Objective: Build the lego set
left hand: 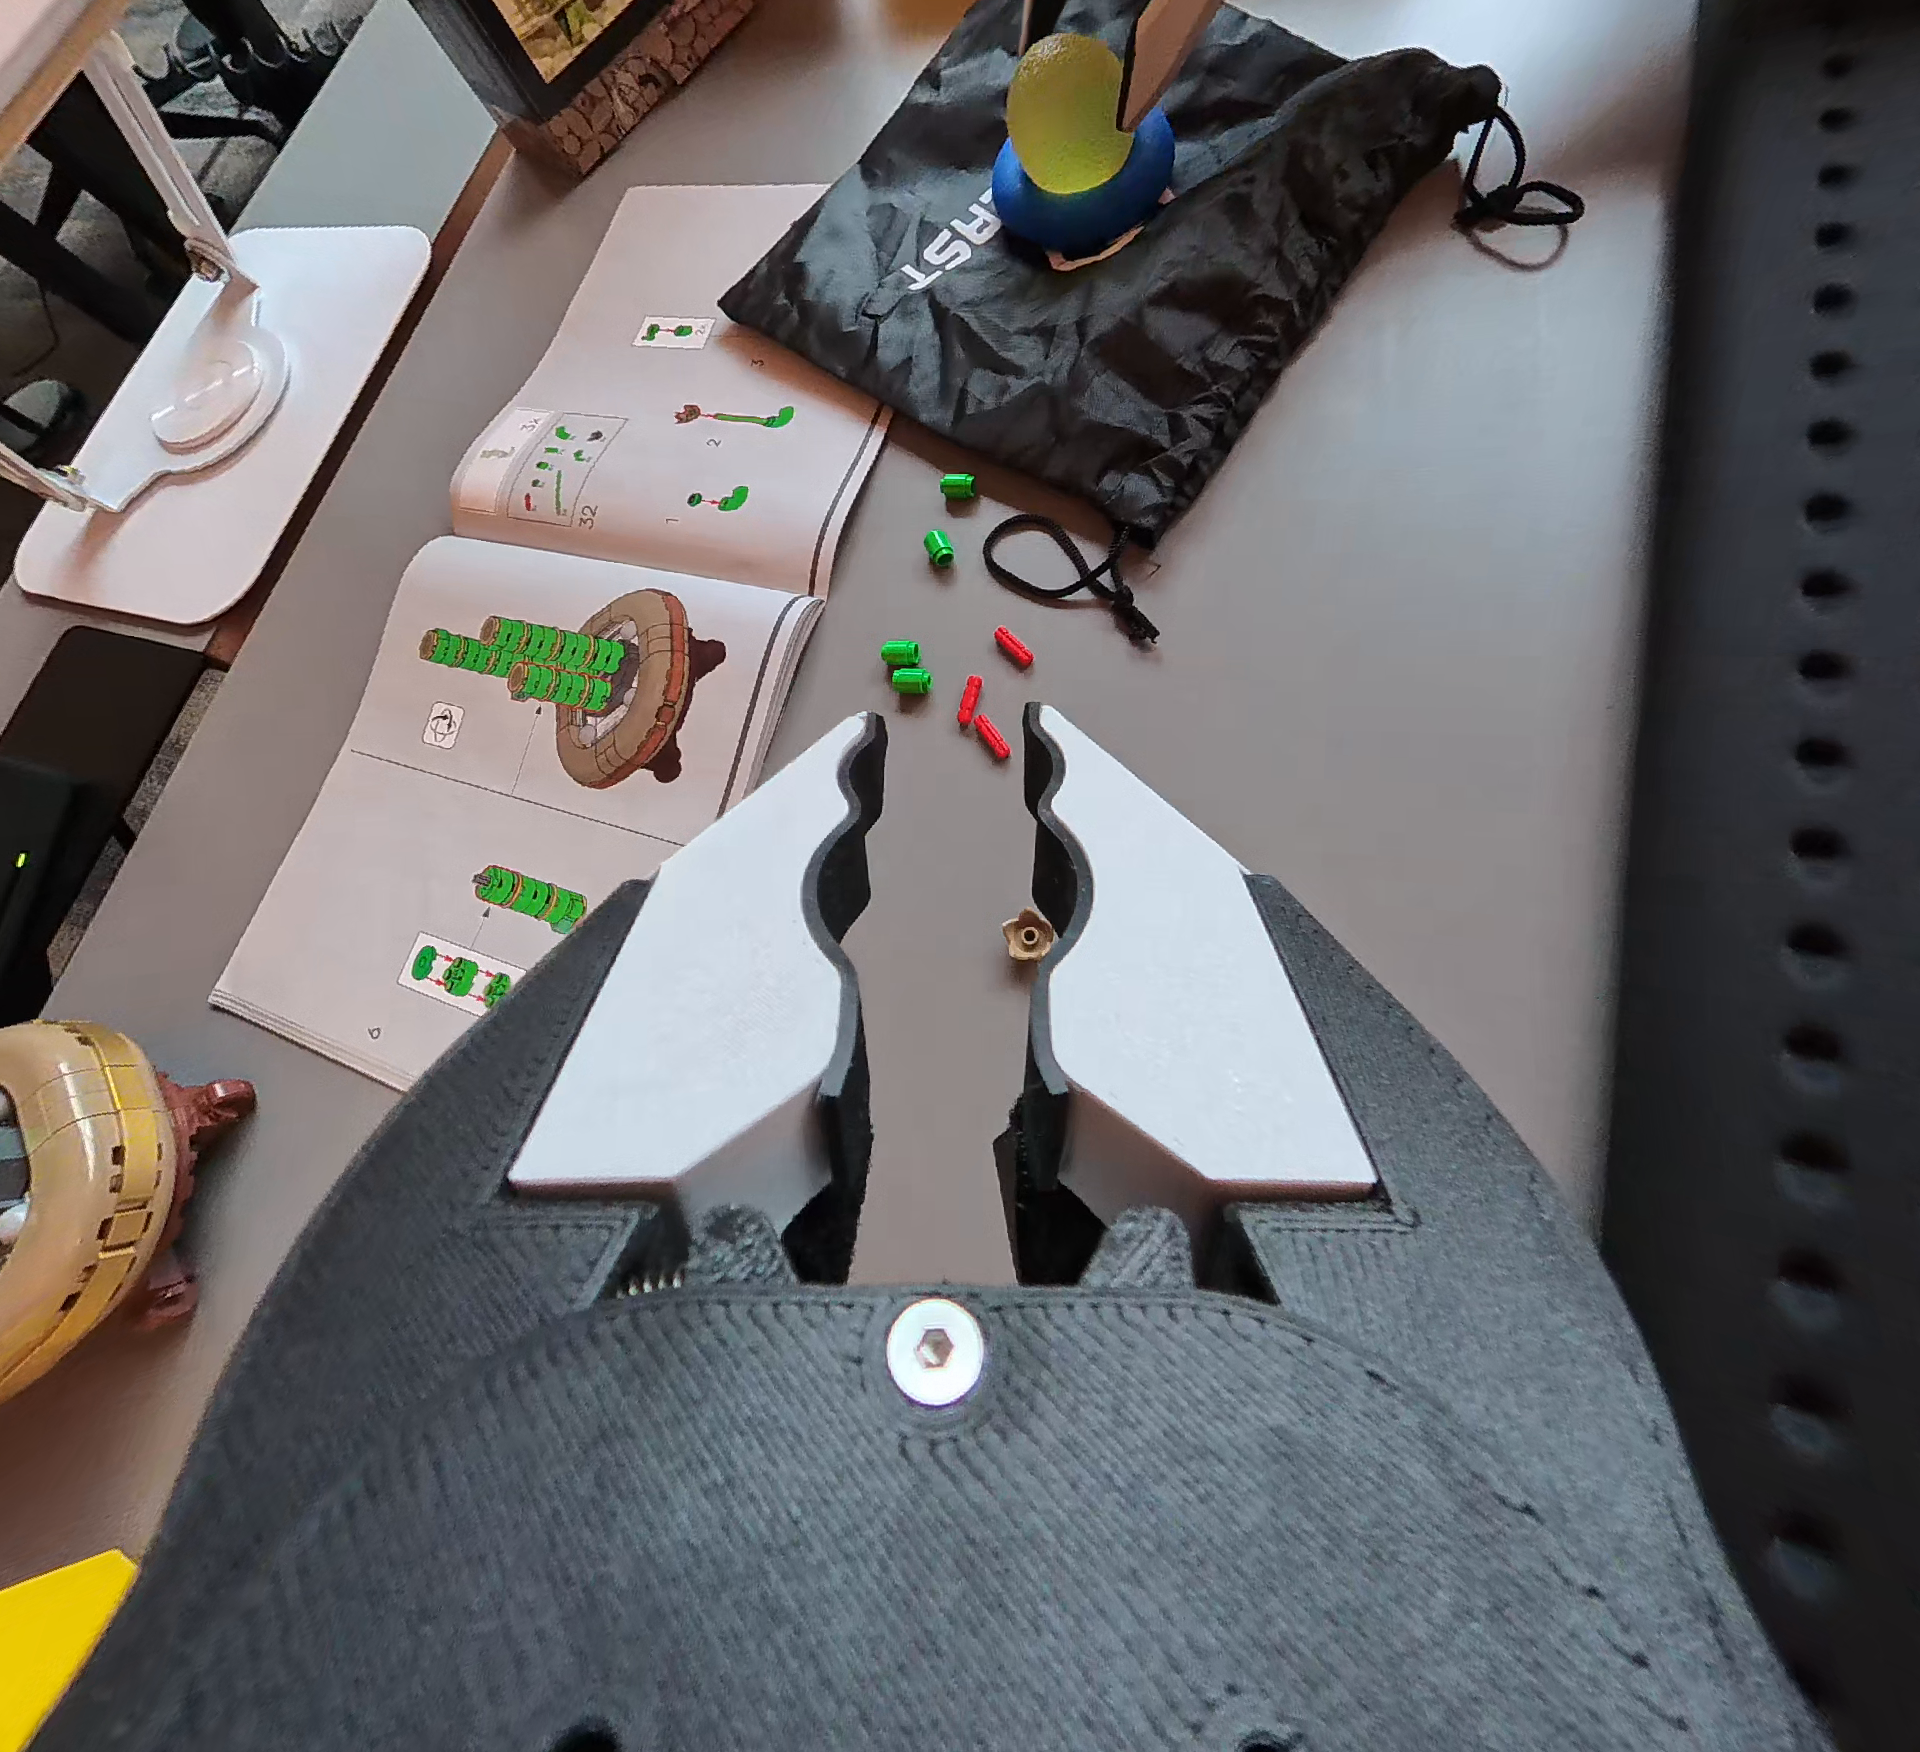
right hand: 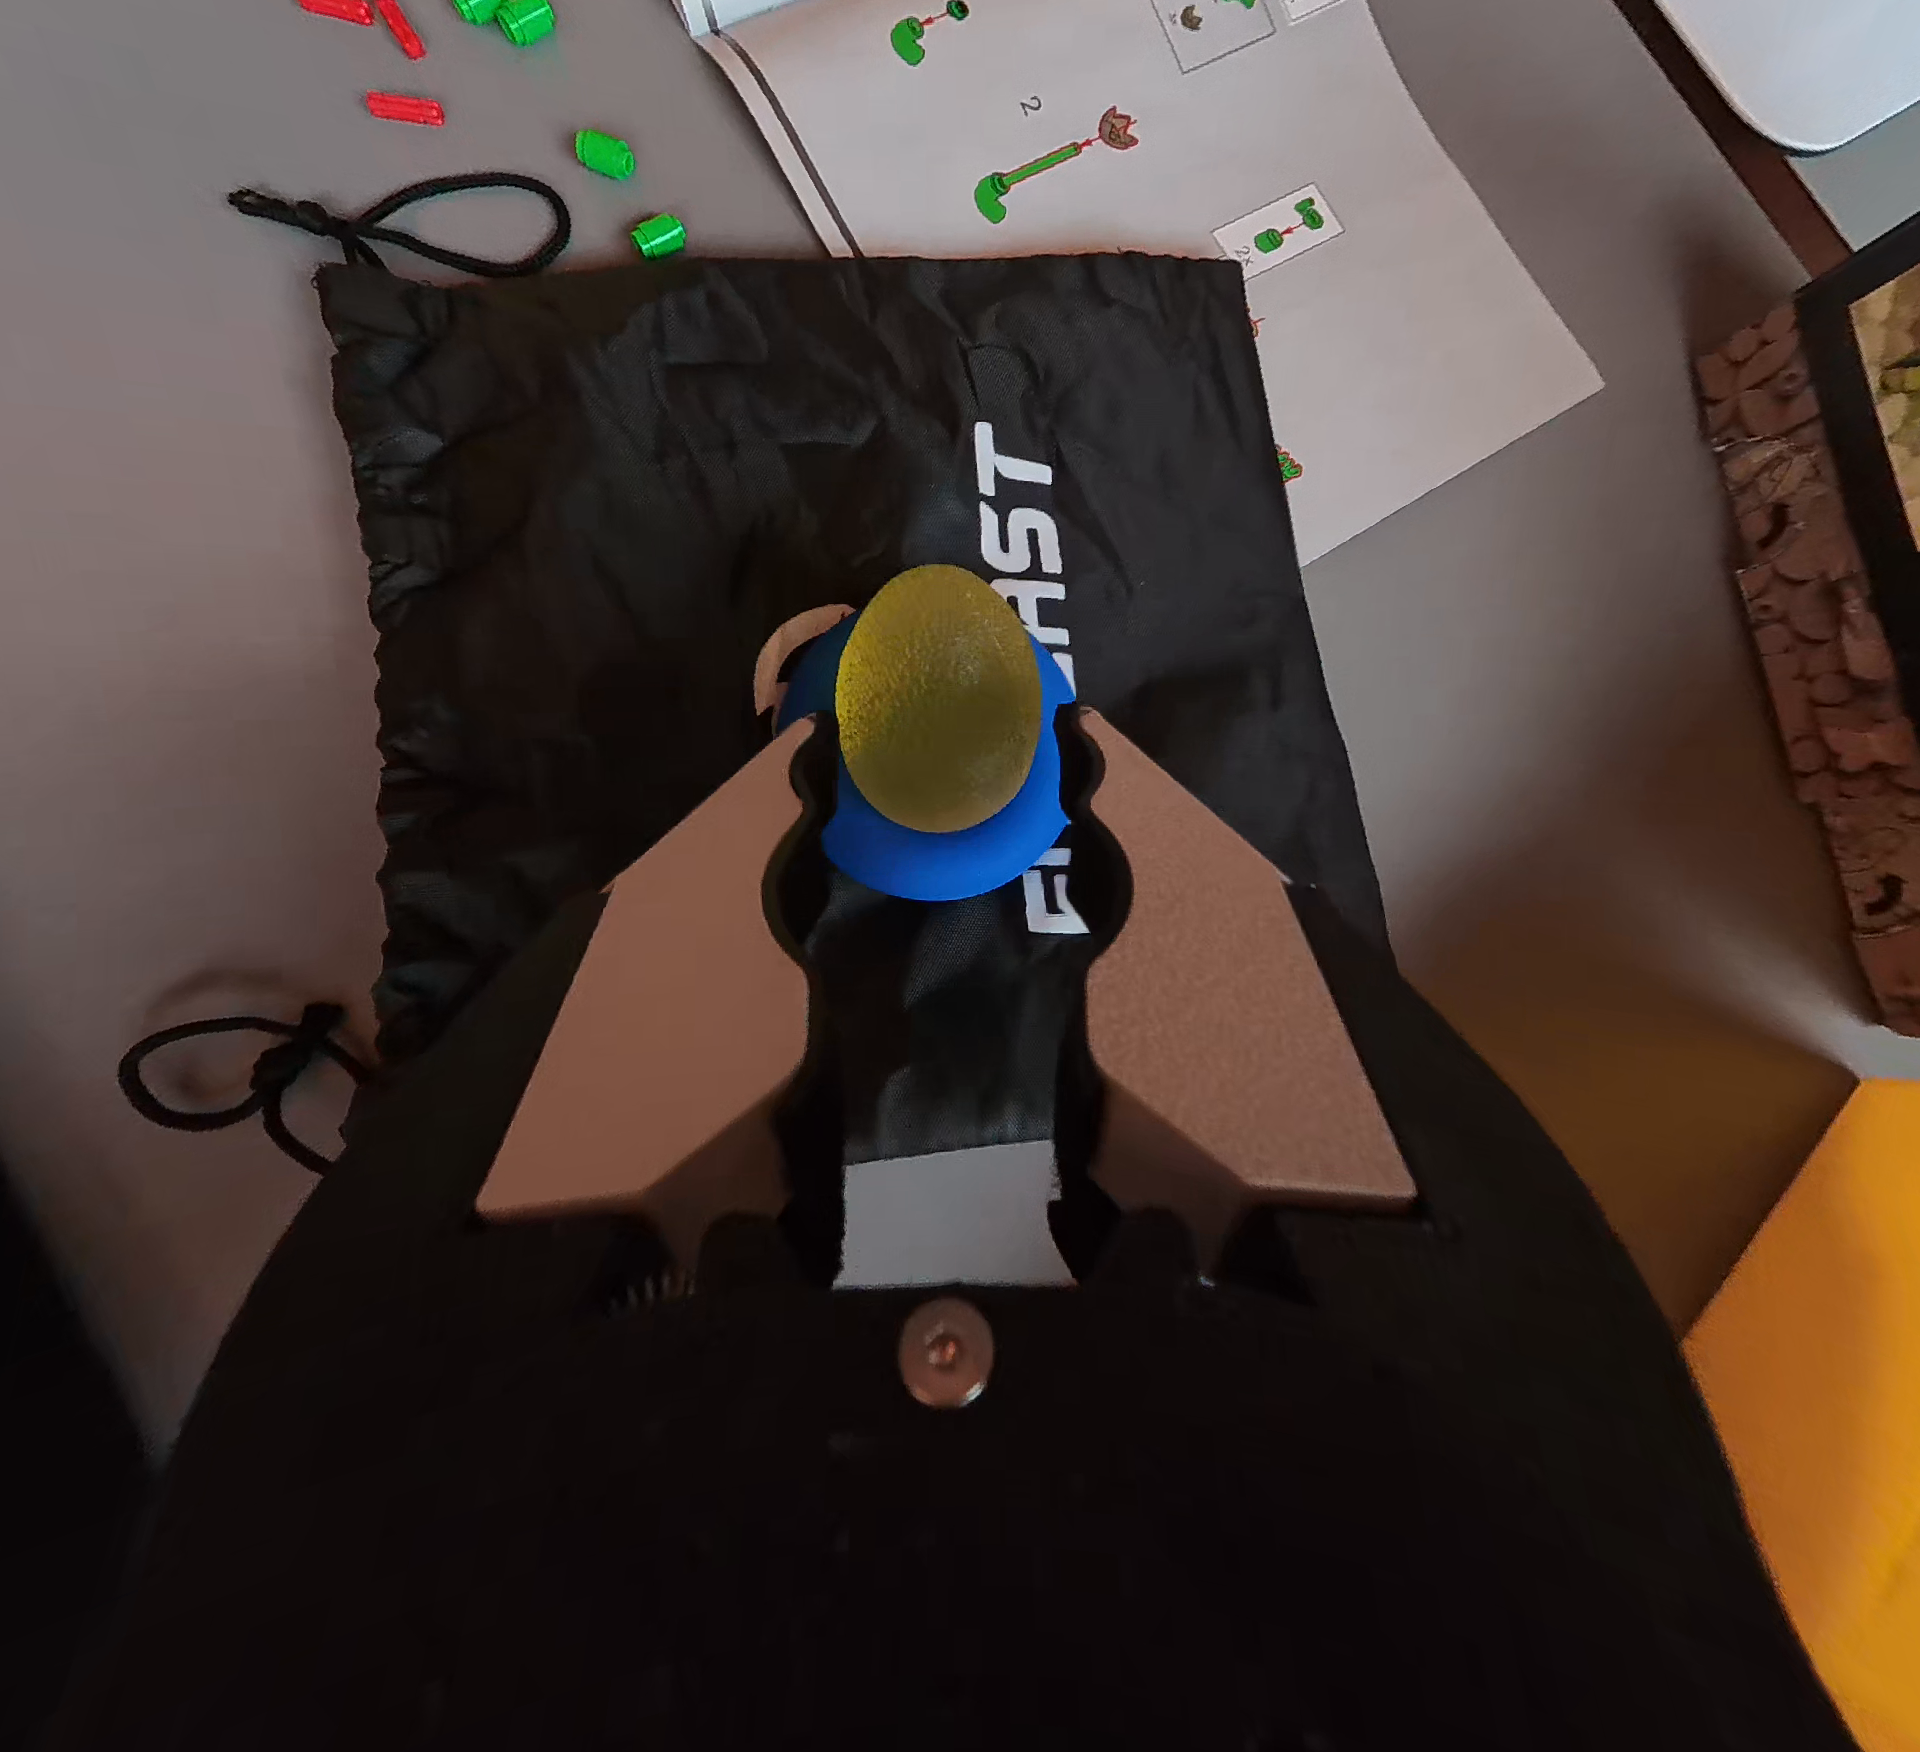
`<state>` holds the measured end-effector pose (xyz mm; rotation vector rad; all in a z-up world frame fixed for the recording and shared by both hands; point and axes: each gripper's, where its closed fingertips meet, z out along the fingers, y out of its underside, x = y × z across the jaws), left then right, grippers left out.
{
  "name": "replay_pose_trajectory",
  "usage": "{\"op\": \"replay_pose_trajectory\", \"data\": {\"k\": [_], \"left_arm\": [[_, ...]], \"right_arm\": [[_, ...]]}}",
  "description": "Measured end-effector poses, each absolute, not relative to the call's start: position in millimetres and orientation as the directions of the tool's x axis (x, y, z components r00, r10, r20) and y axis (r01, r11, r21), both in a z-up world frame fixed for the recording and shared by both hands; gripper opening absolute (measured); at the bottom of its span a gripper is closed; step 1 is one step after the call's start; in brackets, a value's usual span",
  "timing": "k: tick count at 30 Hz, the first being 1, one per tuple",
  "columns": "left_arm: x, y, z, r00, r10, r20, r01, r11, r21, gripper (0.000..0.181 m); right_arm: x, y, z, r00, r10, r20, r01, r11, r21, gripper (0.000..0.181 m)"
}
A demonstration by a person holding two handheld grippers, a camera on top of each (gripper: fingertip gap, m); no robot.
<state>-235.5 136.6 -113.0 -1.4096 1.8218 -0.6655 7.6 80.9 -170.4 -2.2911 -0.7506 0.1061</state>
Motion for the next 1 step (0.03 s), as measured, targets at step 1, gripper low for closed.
{"op": "replay_pose_trajectory", "data": {"k": [1], "left_arm": [[-235.6,136.7,-113.5,-0.136,-0.964,-0.229,-0.588,0.265,-0.765,0.024]], "right_arm": [[6.9,80.8,-171.3,0.828,0.547,0.124,0.481,-0.578,-0.659,0.041]]}}
